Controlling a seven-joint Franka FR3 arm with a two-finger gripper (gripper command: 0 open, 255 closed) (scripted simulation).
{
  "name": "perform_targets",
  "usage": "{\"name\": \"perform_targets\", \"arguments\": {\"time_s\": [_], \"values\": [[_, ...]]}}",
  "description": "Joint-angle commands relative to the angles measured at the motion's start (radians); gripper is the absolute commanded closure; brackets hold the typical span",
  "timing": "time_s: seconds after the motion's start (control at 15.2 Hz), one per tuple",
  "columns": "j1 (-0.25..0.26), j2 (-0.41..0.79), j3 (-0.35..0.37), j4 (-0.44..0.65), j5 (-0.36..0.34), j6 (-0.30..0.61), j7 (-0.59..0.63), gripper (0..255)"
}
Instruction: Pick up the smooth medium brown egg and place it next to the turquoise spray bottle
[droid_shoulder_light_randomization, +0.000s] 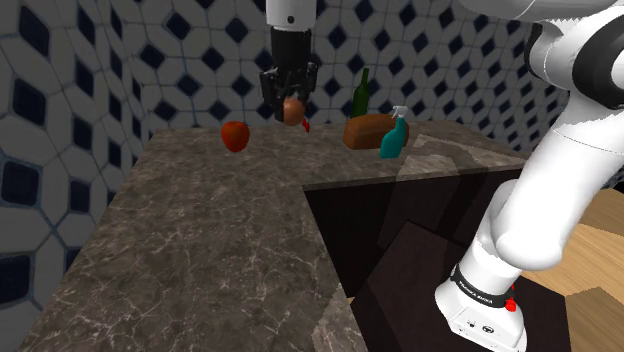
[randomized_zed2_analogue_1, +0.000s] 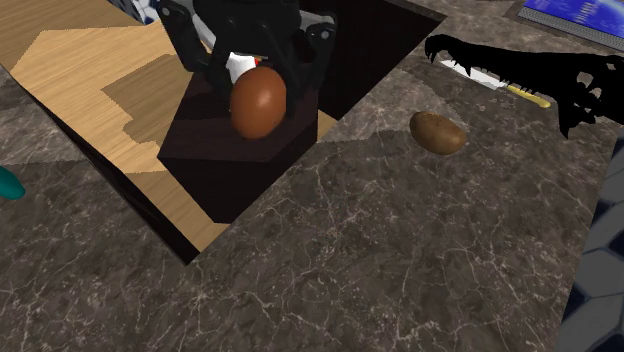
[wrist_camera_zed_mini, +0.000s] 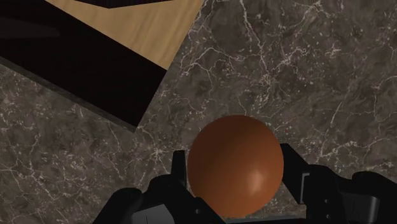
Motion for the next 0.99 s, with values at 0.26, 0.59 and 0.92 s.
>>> {"name": "perform_targets", "arguments": {"time_s": [0.26,0.59,0.92], "values": [[-0.061,-0.137,-0.092,-0.154,0.03,0.034,-0.156,255],[-0.104,-0.216,-0.174,-0.239,0.029,0.048,-0.281,255],[-0.145,-0.268,-0.258,-0.294,0.014,0.059,-0.405,255]]}}
